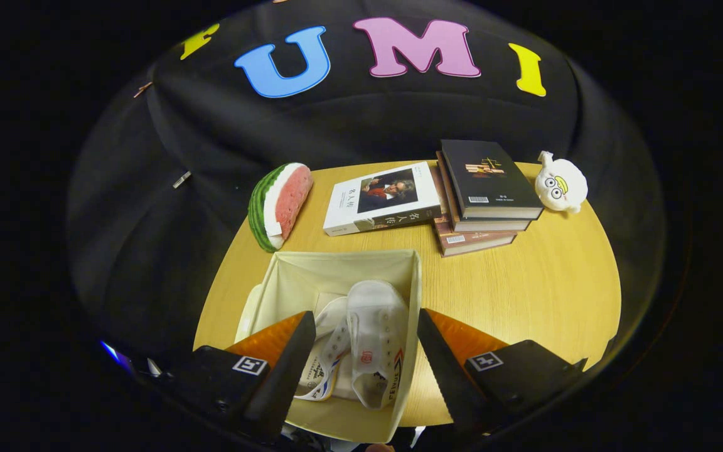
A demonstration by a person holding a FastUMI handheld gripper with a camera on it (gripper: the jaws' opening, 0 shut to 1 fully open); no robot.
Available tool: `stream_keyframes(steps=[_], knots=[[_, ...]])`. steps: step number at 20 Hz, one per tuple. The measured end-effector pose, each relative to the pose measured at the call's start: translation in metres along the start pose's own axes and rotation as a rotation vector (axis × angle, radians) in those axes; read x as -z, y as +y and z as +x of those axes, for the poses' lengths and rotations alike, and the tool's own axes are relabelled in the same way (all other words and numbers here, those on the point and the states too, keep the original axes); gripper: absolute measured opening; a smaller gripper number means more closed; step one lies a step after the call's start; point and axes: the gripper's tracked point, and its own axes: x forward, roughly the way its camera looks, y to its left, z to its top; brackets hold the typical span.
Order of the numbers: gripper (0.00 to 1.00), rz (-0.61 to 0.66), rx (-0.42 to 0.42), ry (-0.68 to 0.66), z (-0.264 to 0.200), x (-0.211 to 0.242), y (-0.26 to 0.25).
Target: Open the storage box then place both shoes into the box .Put the left shoe in first, then the right shoe, with the right side of both shoes facing outward in a uniform manner.
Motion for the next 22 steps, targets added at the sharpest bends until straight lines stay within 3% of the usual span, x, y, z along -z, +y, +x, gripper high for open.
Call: stream_keyframes(steps=[10, 22], knots=[[0.99, 0.019, 0.001, -0.154, -0.040, -0.035, -0.029], [0.99, -0.071, 0.214, -0.452, -0.121, -0.089, -0.144]])
